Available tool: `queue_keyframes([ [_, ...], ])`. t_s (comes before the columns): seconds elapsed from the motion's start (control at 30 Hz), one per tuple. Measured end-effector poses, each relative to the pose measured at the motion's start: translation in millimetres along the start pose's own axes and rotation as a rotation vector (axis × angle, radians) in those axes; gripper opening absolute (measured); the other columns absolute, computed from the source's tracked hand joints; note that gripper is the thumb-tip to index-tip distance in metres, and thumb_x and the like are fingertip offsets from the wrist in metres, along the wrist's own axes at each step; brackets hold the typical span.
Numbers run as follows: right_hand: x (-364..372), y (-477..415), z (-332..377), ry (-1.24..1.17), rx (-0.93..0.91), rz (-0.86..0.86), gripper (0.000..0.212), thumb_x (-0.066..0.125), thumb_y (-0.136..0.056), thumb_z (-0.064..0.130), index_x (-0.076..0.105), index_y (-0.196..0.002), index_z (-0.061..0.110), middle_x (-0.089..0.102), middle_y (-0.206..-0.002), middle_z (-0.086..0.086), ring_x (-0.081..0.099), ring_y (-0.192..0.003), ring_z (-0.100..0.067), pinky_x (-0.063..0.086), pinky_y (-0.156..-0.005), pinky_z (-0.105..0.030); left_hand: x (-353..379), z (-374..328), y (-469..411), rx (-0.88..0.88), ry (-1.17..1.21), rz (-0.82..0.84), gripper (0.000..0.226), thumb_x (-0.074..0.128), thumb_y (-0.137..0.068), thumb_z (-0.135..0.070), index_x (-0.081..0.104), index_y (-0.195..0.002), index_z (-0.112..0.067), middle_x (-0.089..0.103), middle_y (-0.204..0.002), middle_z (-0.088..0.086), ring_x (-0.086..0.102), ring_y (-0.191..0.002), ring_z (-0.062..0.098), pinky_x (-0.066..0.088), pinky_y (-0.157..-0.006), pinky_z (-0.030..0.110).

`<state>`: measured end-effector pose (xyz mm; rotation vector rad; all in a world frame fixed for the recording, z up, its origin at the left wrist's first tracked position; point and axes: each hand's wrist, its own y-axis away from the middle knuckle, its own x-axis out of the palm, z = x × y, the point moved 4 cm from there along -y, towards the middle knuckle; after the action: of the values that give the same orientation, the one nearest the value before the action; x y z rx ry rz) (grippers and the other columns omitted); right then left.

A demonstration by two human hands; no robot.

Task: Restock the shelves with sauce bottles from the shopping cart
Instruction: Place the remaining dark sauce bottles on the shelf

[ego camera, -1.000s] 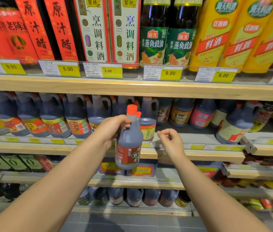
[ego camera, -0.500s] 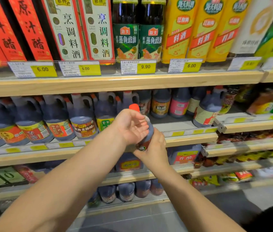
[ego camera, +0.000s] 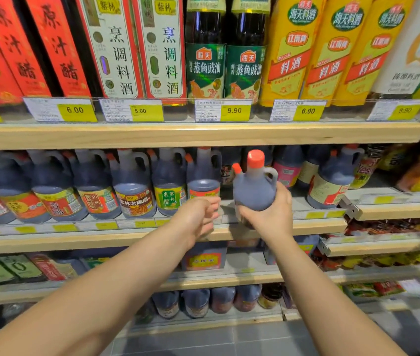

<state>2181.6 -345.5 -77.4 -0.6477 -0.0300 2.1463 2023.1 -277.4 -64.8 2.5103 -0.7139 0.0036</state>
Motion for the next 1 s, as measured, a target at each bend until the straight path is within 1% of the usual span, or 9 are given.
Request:
queue_keyframes([
  [0.1, 0, -19, 2, -0.028, -0.017, 0.027, 0.084, 0.085, -0.057, 0.023, 0.042, -0.129, 0.019, 0.039, -0.119, 0.005, 0.046, -0.104, -0.012, 0.042, -0.084, -0.027, -20, -2, -20, 0.137, -0.081, -0.228, 0.041, 0.034, -0.090, 0.001, 0.056, -0.123, -0.009, 0.054, -0.084, 0.001, 0.050, -0.075, 0.014, 0.037, -0.062, 0.027],
  [0.17, 5, -27, 1, -0.034, -0.047, 0.070, 0.083, 0.086, -0.059, 0.022, 0.042, -0.129, 0.019, 0.039, -0.119, 0.005, 0.043, -0.103, -0.009, 0.038, -0.083, -0.025, -25, -7, -23, 0.233, -0.202, -0.324, 0.034, 0.039, -0.092, -0.003, 0.058, -0.119, -0.011, 0.056, -0.092, 0.004, 0.052, -0.083, 0.018, 0.041, -0.067, 0.027],
  [0.23, 12, -34, -1, -0.012, -0.076, 0.095, 0.080, 0.086, -0.058, 0.022, 0.043, -0.126, 0.016, 0.039, -0.115, 0.006, 0.043, -0.102, -0.009, 0.037, -0.082, -0.023, -26, -10, -25, 0.276, -0.274, -0.365, 0.035, 0.042, -0.091, -0.002, 0.057, -0.120, -0.015, 0.057, -0.108, 0.002, 0.054, -0.098, 0.018, 0.045, -0.085, 0.028],
  [0.3, 21, -40, -4, 0.009, -0.086, 0.123, 0.073, 0.086, -0.057, 0.022, 0.044, -0.116, 0.014, 0.041, -0.110, 0.002, 0.046, -0.098, -0.013, 0.039, -0.078, -0.024, -27, -11, -28, 0.314, -0.316, -0.365, 0.040, 0.045, -0.089, -0.001, 0.054, -0.125, -0.017, 0.055, -0.126, 0.001, 0.053, -0.112, 0.016, 0.042, -0.102, 0.030],
  [0.43, 37, -52, -13, 0.069, -0.038, 0.181, 0.061, 0.086, -0.057, 0.023, 0.041, -0.097, 0.013, 0.044, -0.104, -0.005, 0.049, -0.095, -0.021, 0.042, -0.074, -0.030, -27, -18, -27, 0.375, -0.469, -0.380, 0.047, 0.051, -0.087, -0.002, 0.049, -0.131, -0.021, 0.045, -0.134, 0.003, 0.050, -0.116, 0.015, 0.040, -0.107, 0.035],
  [0.7, 50, -63, -30, 0.015, 0.081, 0.232, 0.063, 0.088, -0.057, 0.029, 0.046, -0.102, 0.015, 0.053, -0.108, -0.007, 0.056, -0.097, -0.021, 0.047, -0.077, -0.032, -32, -21, -28, 0.407, -0.633, -0.394, 0.052, 0.051, -0.087, -0.004, 0.042, -0.136, -0.018, 0.032, -0.137, 0.006, 0.044, -0.127, 0.021, 0.032, -0.111, 0.029],
  [0.83, 49, -68, -32, -0.008, 0.140, 0.260, 0.069, 0.088, -0.057, 0.030, 0.049, -0.111, 0.013, 0.055, -0.110, -0.006, 0.056, -0.100, -0.021, 0.046, -0.079, -0.030, -31, -20, -31, 0.429, -0.696, -0.382, 0.053, 0.053, -0.086, -0.007, 0.040, -0.137, -0.019, 0.030, -0.138, 0.004, 0.040, -0.128, 0.020, 0.030, -0.107, 0.026],
  [0.9, 46, -69, -30, -0.016, 0.148, 0.298, 0.065, 0.088, -0.059, 0.029, 0.046, -0.107, 0.016, 0.055, -0.108, -0.003, 0.055, -0.097, -0.018, 0.045, -0.078, -0.029, -27, -22, -33, 0.439, -0.724, -0.384, 0.055, 0.055, -0.086, -0.009, 0.039, -0.137, -0.019, 0.029, -0.138, 0.003, 0.037, -0.128, 0.020, 0.028, -0.104, 0.023],
  [1.0, 44, -69, -28, -0.027, 0.143, 0.338, 0.064, 0.088, -0.061, 0.026, 0.047, -0.108, 0.016, 0.055, -0.103, 0.002, 0.055, -0.096, -0.016, 0.043, -0.078, -0.027, -15, -22, -34, 0.491, -0.821, -0.394, 0.057, 0.057, -0.085, -0.017, 0.037, -0.139, -0.022, 0.028, -0.137, 0.002, 0.031, -0.130, 0.022, 0.026, -0.106, 0.028],
])
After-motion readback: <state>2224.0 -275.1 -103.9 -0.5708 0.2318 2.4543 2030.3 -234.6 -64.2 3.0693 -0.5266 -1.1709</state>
